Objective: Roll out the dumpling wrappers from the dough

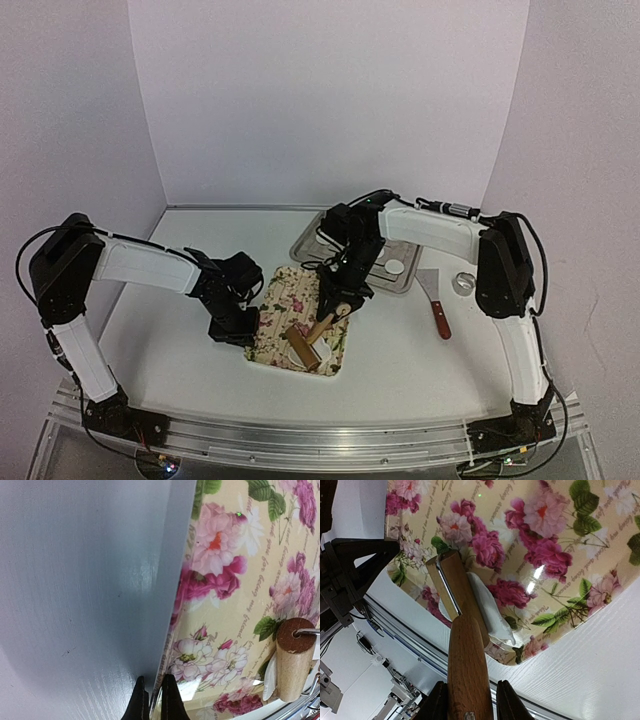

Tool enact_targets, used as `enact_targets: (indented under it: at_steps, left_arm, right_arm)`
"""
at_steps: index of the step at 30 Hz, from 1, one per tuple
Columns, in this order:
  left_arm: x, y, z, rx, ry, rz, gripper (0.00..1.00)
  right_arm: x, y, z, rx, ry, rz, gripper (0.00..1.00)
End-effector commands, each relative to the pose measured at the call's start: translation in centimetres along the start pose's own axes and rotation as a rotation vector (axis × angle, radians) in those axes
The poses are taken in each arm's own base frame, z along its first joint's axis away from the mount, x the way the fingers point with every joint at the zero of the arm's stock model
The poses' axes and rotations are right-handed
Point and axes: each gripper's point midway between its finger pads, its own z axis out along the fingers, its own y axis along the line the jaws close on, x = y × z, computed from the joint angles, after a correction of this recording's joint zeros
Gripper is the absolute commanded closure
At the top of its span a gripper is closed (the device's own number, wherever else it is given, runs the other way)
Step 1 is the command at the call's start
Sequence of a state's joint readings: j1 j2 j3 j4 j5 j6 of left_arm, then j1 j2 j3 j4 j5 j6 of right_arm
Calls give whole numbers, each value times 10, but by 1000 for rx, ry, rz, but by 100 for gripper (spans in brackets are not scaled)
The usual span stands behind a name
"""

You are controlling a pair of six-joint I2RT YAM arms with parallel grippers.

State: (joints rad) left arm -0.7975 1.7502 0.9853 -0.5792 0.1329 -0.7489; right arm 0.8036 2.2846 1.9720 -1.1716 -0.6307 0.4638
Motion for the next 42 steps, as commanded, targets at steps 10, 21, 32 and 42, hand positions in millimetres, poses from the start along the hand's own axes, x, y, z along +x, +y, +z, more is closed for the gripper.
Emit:
enact_targets:
  at_steps: [10,21,32,42]
  left_arm:
    - [12,25,24,-87,40,-56,100]
    - [20,36,21,-78,35,-86,100]
    - [4,16,23,-35,26,-34,100]
    - [1,10,25,-27,29,-29,100]
  right_arm:
    - [23,-174,41,727,119,118,100]
    - [32,-217,10,687,112,244,100]
    - [25,-177,35,636,115,172,100]
    - [19,-133,66,651,150,51,100]
